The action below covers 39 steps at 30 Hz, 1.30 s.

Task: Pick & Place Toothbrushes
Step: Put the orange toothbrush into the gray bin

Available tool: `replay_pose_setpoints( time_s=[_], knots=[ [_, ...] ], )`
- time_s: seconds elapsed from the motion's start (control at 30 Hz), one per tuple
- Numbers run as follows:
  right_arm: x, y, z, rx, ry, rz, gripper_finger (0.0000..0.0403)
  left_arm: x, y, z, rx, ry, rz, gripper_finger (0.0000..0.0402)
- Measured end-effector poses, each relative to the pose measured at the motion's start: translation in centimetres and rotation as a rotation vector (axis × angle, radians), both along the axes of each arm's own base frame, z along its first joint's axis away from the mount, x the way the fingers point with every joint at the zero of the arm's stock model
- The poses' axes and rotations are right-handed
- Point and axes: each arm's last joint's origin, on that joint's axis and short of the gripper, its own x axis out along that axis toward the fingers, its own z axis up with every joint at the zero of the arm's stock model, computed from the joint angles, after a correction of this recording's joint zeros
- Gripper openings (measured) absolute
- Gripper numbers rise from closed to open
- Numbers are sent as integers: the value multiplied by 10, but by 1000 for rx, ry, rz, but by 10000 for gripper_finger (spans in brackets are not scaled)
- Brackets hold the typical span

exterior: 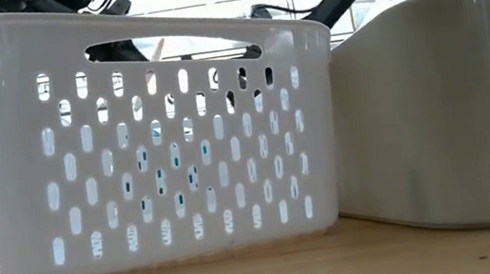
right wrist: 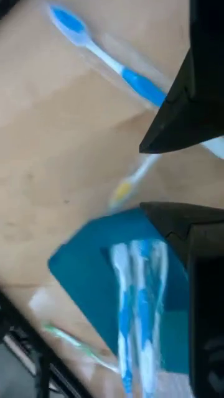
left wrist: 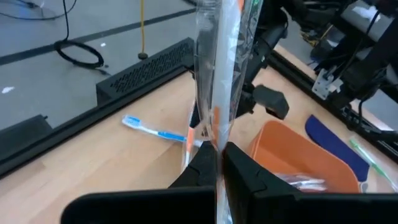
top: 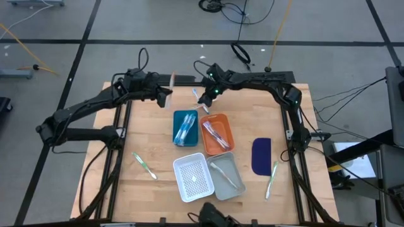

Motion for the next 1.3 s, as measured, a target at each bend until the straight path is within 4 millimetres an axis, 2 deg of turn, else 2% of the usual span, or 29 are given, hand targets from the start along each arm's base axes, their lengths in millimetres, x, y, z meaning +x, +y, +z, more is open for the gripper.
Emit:
replay_pose_setpoints(
  time_s=[0.17, 0.4, 0.53, 0.63, 1.03, 1.3],
  knots=[
    [1, -9, 4, -27, 94, -39, 165, 0, -1, 0, 5, 2, -5, 0],
    [5, -23, -10, 31, 180, -83, 209, 0, -1, 0, 2, -2, -17, 0],
    [10, -23, -21, 74, 272, -69, 223, 0, -1, 0, 1, -3, -23, 0],
    [13, -20, -17, 2, 339, -57, 232, 0, -1, 0, 3, -3, -24, 1],
    [15, -12, -18, -151, 419, 6, 242, 0, -1, 0, 20, 5, -38, 2],
    [16, -12, -18, -149, 395, 32, 242, 1, -2, 1, 8, -4, -59, 1]
  ],
)
